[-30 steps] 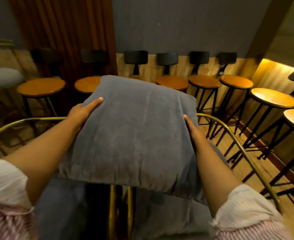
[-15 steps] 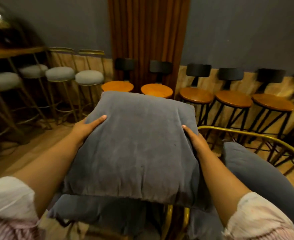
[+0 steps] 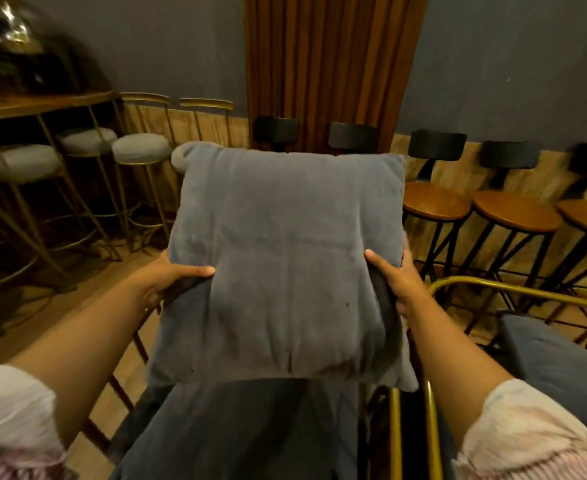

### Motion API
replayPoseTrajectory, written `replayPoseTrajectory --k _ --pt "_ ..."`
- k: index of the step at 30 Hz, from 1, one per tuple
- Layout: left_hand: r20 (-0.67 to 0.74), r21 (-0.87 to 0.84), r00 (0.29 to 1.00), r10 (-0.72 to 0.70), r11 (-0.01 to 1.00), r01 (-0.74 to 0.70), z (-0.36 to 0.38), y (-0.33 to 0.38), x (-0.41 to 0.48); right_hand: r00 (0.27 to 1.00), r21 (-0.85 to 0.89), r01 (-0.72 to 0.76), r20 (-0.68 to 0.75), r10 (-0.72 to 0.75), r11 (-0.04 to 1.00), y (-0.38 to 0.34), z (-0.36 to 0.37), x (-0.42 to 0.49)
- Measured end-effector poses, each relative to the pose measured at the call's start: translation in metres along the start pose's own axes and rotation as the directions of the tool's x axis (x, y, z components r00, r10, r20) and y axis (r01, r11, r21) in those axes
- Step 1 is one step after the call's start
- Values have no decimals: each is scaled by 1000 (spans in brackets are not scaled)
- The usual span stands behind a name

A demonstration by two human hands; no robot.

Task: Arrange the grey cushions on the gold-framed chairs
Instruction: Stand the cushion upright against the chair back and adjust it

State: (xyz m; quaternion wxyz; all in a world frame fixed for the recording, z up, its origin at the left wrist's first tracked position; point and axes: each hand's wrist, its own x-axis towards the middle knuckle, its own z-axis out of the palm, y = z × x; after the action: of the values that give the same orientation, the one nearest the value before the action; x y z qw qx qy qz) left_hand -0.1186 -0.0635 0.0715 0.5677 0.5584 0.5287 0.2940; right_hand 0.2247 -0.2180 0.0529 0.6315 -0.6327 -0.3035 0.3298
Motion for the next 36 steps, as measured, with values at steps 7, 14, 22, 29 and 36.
replayPoseTrajectory --k 7,14,22,29,36 --pt "62 -262 995 78 963 -59 -5 42 145 996 205 -42 -73 58 978 -11 45 93" --pt "45 -279 992 118 955 -101 27 29 259 985 184 26 -170 6 983 30 61 170" --pt "66 -207 998 23 978 -9 57 -39 328 977 46 -95 -187 102 994 93 75 198" --pt "64 -139 993 -104 984 112 75 -111 364 944 85 -181 -263 197 980 185 77 208" --pt "53 -58 964 -259 963 262 83 -154 372 917 4 -222 -339 210 975 228 94 220"
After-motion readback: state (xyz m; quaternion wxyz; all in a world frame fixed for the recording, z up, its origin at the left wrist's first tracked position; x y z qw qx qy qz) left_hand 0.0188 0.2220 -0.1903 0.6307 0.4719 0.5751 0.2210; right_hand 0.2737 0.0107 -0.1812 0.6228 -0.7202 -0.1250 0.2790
